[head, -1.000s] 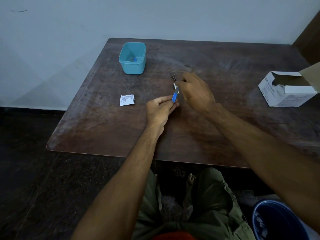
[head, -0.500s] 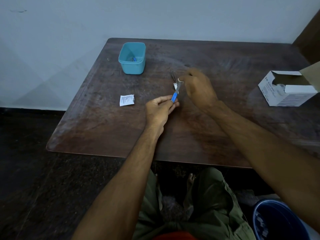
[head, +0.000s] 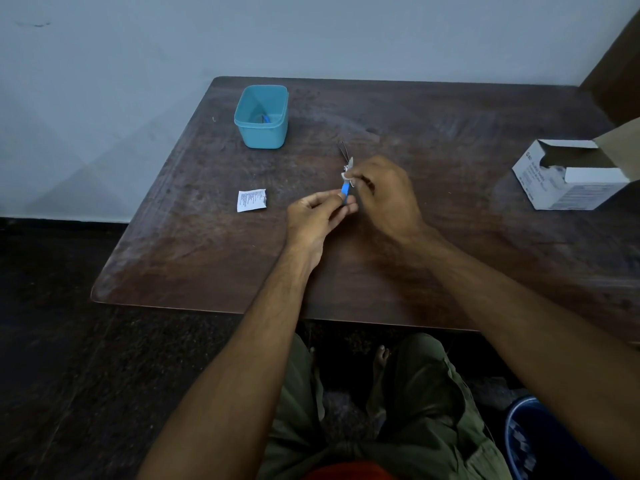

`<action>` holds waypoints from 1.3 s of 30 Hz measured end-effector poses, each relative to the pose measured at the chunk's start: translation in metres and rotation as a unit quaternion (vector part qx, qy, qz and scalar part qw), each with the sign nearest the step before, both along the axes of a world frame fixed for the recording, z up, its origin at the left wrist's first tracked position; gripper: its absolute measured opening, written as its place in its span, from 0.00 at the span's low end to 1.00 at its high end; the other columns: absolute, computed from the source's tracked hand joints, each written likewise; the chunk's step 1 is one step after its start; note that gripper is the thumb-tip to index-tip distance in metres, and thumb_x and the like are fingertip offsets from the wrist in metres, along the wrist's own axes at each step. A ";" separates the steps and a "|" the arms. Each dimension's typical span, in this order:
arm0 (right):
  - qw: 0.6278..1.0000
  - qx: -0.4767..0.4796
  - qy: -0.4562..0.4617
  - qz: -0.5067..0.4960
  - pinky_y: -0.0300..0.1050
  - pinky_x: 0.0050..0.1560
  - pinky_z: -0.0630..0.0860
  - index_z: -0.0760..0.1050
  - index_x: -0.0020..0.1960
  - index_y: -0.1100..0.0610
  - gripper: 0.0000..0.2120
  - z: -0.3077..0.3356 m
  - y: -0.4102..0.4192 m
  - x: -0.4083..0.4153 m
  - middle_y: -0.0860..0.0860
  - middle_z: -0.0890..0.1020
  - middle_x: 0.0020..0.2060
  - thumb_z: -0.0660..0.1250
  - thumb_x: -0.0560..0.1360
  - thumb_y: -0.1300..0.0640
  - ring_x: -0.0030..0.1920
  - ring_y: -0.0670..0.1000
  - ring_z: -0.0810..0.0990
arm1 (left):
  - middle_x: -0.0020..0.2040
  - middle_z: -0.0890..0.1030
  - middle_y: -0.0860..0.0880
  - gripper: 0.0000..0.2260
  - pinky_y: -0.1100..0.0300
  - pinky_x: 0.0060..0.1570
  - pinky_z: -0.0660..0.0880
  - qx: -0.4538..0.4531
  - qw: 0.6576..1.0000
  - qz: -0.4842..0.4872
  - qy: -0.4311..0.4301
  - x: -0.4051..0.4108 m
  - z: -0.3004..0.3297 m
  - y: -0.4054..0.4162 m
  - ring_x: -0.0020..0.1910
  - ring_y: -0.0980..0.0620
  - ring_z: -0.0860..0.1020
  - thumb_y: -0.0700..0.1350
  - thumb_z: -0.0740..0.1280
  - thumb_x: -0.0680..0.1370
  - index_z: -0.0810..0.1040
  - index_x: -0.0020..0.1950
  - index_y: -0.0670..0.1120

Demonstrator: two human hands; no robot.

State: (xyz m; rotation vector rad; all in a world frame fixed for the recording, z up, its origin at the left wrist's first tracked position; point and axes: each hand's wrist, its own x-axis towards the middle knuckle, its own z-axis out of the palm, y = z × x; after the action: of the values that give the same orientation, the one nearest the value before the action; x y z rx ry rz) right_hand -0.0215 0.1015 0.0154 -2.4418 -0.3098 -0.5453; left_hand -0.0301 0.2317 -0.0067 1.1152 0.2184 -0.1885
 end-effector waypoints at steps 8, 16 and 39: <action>1.000 0.021 0.009 -0.021 0.39 0.48 0.72 0.82 0.53 0.59 0.11 0.005 0.000 -0.002 0.55 0.82 0.48 0.63 0.75 0.65 0.48 0.52 0.80 | 0.40 0.85 0.43 0.04 0.66 0.40 0.79 -0.002 1.000 -0.010 0.004 -0.001 0.000 0.001 0.42 0.49 0.85 0.35 0.67 0.78 0.81 0.48 0.37; 0.999 -0.029 0.015 0.038 0.49 0.50 0.75 0.82 0.53 0.60 0.11 0.000 0.009 -0.020 0.56 0.81 0.48 0.63 0.75 0.66 0.49 0.55 0.79 | 0.34 0.84 0.50 0.06 0.67 0.39 0.79 0.011 1.000 0.021 0.012 0.000 0.002 -0.001 0.35 0.57 0.83 0.34 0.66 0.78 0.80 0.41 0.39; 0.997 -0.072 -0.007 -0.016 0.52 0.45 0.76 0.81 0.52 0.61 0.10 -0.001 0.001 -0.017 0.58 0.80 0.47 0.64 0.74 0.64 0.49 0.59 0.77 | 0.37 0.85 0.43 0.03 0.51 0.45 0.82 0.184 0.979 0.073 -0.049 -0.003 -0.012 -0.014 0.39 0.45 0.85 0.40 0.72 0.73 0.81 0.40 0.43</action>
State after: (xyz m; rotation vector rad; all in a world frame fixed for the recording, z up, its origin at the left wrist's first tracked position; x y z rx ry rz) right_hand -0.0383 0.1027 0.0144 -2.5874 -0.3270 -0.5720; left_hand -0.0333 0.2179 -0.0184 1.4671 0.2516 0.0418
